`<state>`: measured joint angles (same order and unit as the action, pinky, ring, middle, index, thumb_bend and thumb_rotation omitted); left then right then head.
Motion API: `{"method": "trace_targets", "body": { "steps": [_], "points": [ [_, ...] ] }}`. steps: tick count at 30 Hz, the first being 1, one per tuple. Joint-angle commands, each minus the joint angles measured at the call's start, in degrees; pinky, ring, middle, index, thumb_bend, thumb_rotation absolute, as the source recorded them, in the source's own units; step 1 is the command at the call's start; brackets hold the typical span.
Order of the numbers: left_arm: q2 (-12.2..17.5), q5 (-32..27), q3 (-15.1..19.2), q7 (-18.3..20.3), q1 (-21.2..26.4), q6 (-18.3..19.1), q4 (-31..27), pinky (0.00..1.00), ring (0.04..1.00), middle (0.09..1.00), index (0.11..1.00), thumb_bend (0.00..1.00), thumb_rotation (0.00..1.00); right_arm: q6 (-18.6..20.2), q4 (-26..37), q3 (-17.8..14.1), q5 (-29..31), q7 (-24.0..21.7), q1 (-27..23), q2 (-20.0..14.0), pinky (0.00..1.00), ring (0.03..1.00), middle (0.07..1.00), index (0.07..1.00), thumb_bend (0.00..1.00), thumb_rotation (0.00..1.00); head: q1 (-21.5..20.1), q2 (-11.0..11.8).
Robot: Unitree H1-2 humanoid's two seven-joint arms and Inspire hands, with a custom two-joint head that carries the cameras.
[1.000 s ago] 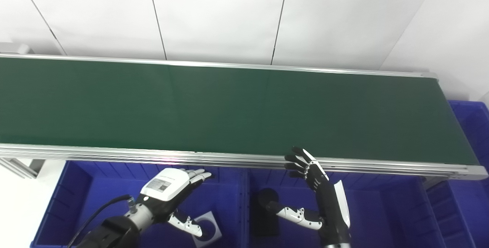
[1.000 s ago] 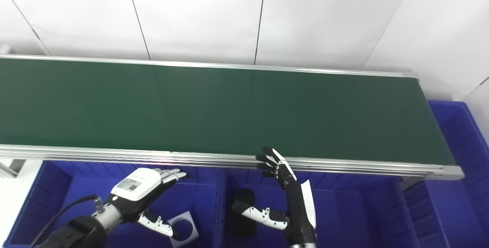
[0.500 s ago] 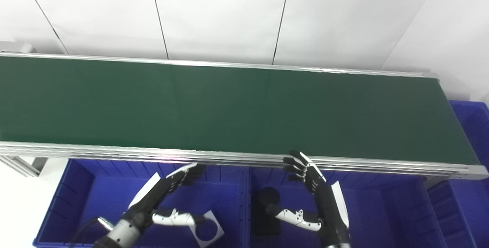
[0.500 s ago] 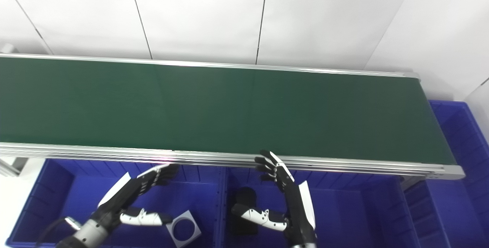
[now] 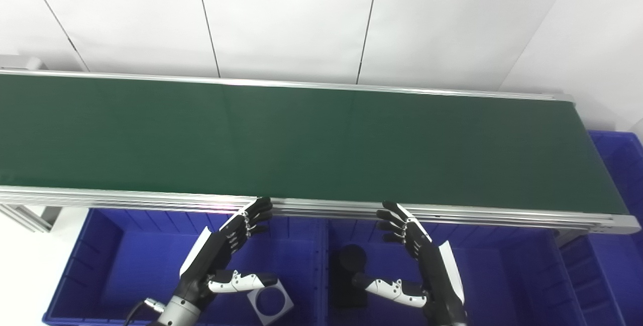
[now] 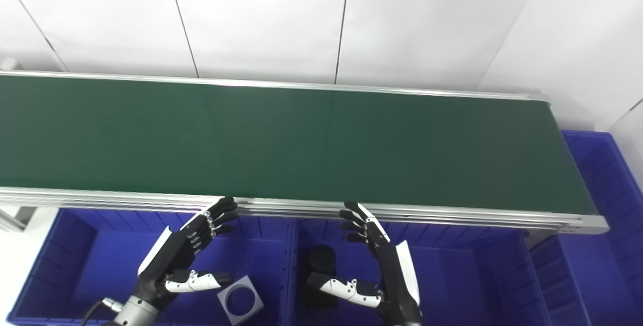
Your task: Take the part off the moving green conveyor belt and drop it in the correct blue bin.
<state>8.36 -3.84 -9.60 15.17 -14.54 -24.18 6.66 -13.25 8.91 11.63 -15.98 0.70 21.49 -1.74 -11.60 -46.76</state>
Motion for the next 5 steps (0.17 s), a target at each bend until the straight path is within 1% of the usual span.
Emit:
{"method": "trace_targets", "body": {
  "steps": [1,5],
  "points": [
    [-0.75,0.74,0.23,-0.43,0.74,-2.65,-1.72,0.85,0.902,0.922,0.910,0.85,0.28,0.41,2.20,-0.10,-0.30,0.00,0.04,0.15,0.71,0.768,0.810,0.868,0.86,0.29,0.02,-0.08],
    [-1.59,2.40,0.60,-1.20,0.75,-2.66,-2.03,0.85,0.903,0.919,0.903,0.85,0.27,0.73,2.32,-0.20,-0.80,0.22,0.11,0.23,0.70,0.771,0.812,0.868,0.85,0.28,0.12,0.02]
  ]
}}
